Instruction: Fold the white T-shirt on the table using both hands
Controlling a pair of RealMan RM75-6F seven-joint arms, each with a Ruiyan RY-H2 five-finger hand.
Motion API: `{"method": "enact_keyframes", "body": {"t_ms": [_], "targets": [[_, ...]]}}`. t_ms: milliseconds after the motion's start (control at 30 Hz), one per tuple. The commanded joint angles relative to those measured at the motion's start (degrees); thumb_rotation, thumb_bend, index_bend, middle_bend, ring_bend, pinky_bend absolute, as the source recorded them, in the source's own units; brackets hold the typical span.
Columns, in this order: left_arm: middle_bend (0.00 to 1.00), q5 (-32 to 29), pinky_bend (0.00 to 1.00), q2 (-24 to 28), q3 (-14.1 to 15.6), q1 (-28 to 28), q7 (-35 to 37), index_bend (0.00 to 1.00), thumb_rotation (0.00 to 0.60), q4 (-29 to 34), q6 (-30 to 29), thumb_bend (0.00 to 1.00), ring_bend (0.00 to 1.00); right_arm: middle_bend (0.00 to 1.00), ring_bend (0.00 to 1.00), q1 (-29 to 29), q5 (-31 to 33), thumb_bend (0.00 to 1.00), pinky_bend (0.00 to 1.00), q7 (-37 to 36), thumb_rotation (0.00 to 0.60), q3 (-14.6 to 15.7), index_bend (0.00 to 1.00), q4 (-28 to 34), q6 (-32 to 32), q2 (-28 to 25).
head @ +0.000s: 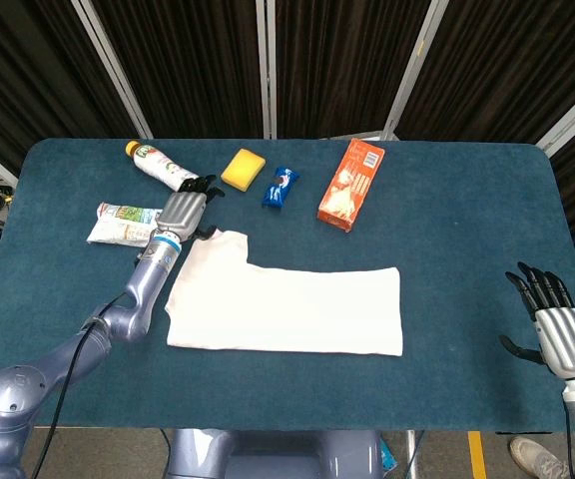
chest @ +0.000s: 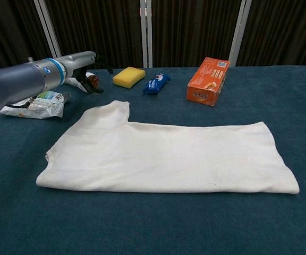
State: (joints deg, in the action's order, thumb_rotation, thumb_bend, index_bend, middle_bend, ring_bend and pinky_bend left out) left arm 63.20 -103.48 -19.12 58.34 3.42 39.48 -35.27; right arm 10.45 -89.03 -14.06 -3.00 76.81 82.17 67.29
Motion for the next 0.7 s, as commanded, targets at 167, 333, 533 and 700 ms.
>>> {"method": "enact_keyframes", "body": {"t_ms": [167, 333, 533, 700], "targets": [[0.00, -3.0, 0.00, 1.4, 0.6, -0.6, -2.0, 0.28, 0.600, 2.2, 3.9, 0.40, 0.00, 0.00, 0.00, 0.1, -0.1, 0.09, 0.00, 0.5, 0.600, 0.0, 0.13, 0.3, -0.2, 0.1], [0.00, -4.5, 0.00, -2.5, 0.9, 0.6, -2.6, 0.33, 0.600, -2.6, 6.3, 0.40, 0.00, 0.00, 0.00, 0.2, 0.3, 0.09, 0.00, 0.7, 0.600, -0.1, 0.13, 0.1, -0.6, 0.2], [0.00, -4.8, 0.00, -6.0, 0.8, 1.9, -1.7, 0.35, 0.600, -7.9, 8.3, 0.40, 0.00, 0.00, 0.00, 0.3, 0.9, 0.10, 0.00, 0.0, 0.600, -0.3, 0.13, -0.7, -1.2, 0.3], [0.00, -4.2, 0.00, -8.3, 1.0, 2.7, -0.9, 0.36, 0.600, -11.1, 9.5, 0.40, 0.00, 0.00, 0.00, 0.3, 1.1, 0.09, 0.00, -0.4, 0.600, -0.3, 0.13, -1.0, -1.2, 0.3]]}}
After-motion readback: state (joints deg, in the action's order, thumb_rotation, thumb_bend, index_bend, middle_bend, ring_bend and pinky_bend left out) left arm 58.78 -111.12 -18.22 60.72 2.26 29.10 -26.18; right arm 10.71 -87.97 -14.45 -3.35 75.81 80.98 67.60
